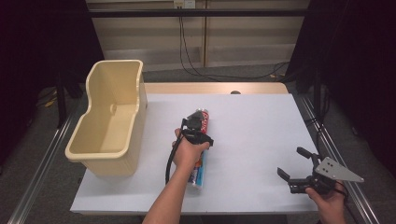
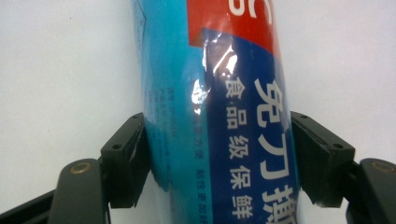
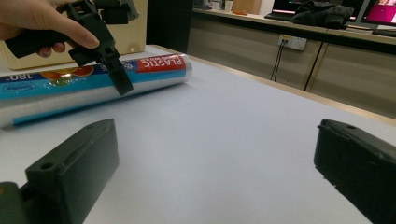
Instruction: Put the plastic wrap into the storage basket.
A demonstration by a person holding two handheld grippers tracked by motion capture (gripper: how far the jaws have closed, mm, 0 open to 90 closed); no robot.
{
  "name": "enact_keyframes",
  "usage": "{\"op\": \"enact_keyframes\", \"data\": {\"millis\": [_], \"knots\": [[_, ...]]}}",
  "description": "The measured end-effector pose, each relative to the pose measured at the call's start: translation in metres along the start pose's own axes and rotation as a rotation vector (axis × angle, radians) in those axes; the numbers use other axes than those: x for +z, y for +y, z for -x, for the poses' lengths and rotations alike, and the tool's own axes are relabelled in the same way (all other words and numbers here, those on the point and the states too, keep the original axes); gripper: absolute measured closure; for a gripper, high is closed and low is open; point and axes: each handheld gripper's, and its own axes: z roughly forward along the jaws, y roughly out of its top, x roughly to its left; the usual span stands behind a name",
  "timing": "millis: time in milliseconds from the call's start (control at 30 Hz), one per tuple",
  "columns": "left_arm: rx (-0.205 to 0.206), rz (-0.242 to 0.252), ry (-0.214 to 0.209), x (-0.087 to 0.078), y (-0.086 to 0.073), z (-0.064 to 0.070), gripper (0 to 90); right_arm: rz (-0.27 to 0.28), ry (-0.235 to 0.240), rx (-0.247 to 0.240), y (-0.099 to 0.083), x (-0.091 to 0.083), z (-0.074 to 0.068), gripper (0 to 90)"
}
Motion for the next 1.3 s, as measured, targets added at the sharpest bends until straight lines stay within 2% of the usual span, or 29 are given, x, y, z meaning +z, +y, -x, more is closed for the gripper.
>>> {"op": "enact_keyframes", "data": {"millis": [100,200,267,300,400,467,567,667,700,800,967,1100,1200,1300], "knots": [[-0.011,-0.006,-0.02,0.004,-0.002,-0.001,28.3,0.004,0.005,-0.003,0.001,0.0,-0.001,0.0],[-0.003,-0.004,-0.009,0.003,-0.002,0.0,29.3,0.002,0.005,-0.005,0.001,0.0,-0.002,0.0],[-0.027,-0.007,-0.032,0.003,-0.002,-0.003,29.8,0.0,0.003,-0.003,0.001,0.001,-0.002,0.0],[-0.027,-0.011,-0.031,0.002,-0.001,-0.004,30.1,0.001,0.003,-0.003,0.001,0.001,-0.002,0.0],[0.006,-0.011,0.013,-0.001,-0.001,-0.003,31.2,0.003,0.006,-0.006,0.001,0.0,-0.001,0.0],[-0.006,-0.009,0.014,-0.003,0.0,-0.004,31.9,-0.001,0.005,-0.004,0.0,0.001,0.0,0.0],[-0.011,-0.021,0.008,-0.01,0.002,-0.009,32.1,0.001,0.005,-0.001,0.0,0.001,0.0,0.0],[-0.008,-0.027,0.018,-0.018,0.004,-0.013,32.1,0.003,0.005,-0.002,0.0,0.001,0.0,0.0],[-0.014,-0.038,0.007,-0.024,0.006,-0.015,32.1,0.003,0.005,-0.003,0.0,0.001,0.0,0.0],[-0.018,-0.041,0.004,-0.031,0.007,-0.017,32.1,0.003,0.004,-0.002,0.001,0.001,0.0,0.0],[-0.027,-0.014,-0.001,-0.05,0.012,-0.019,32.2,0.001,0.005,-0.003,0.001,0.001,-0.001,0.0],[-0.026,-0.028,0.001,-0.065,0.017,-0.023,32.2,0.003,0.004,-0.003,0.001,0.001,0.0,0.0],[-0.033,-0.026,-0.004,-0.069,0.019,-0.025,32.1,0.002,0.005,-0.004,0.001,0.001,0.0,0.0],[-0.029,-0.031,0.009,-0.079,0.022,-0.027,32.1,0.005,0.005,-0.004,0.001,0.001,0.0,0.0]]}}
